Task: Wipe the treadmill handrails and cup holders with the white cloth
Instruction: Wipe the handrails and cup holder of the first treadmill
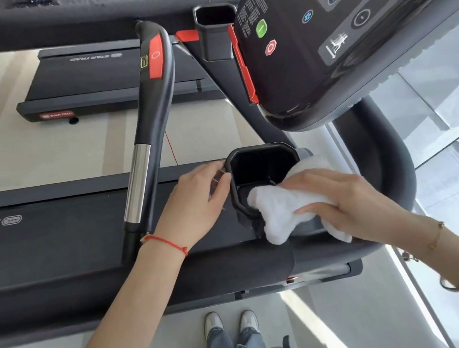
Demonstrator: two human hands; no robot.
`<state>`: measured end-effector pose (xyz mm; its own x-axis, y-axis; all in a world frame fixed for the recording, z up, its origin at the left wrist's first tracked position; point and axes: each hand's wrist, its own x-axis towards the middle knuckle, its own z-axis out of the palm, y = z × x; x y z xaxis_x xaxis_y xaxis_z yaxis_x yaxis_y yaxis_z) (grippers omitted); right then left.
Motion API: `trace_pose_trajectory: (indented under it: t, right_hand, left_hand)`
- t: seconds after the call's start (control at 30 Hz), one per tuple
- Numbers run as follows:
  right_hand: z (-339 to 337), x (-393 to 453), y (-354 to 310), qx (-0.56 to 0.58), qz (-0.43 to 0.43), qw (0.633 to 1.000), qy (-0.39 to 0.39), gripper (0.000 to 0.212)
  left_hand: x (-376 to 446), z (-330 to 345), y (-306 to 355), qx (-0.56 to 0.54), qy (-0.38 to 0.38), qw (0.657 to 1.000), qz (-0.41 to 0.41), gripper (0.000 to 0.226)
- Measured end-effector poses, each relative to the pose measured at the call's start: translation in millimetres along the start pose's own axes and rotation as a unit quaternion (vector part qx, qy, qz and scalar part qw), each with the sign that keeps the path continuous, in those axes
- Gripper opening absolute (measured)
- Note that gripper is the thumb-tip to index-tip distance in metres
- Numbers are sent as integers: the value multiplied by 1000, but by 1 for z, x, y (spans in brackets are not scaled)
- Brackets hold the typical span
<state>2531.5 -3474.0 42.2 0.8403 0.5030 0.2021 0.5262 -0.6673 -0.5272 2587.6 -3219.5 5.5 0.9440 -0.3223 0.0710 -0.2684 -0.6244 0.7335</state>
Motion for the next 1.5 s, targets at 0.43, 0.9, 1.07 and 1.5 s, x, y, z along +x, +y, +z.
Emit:
trace_pose_trajectory:
  t: [0.43,0.9,1.07,1.5]
  right_hand:
    - [25,89,12,-195,39,980,-27,41]
    - [23,91,23,-208,40,977,-39,40]
    - [19,60,19,3,204,979,20,48]
    - [24,58,12,37,326,944,23,50]
  left_hand:
    - [1,0,-3,13,0,1000,-12,23]
    - [3,-2,4,9,-7,1000,-15,29]
    - [2,-3,3,9,-9,1000,-23,43]
    - [4,0,3,11,-1,1000,-5,42]
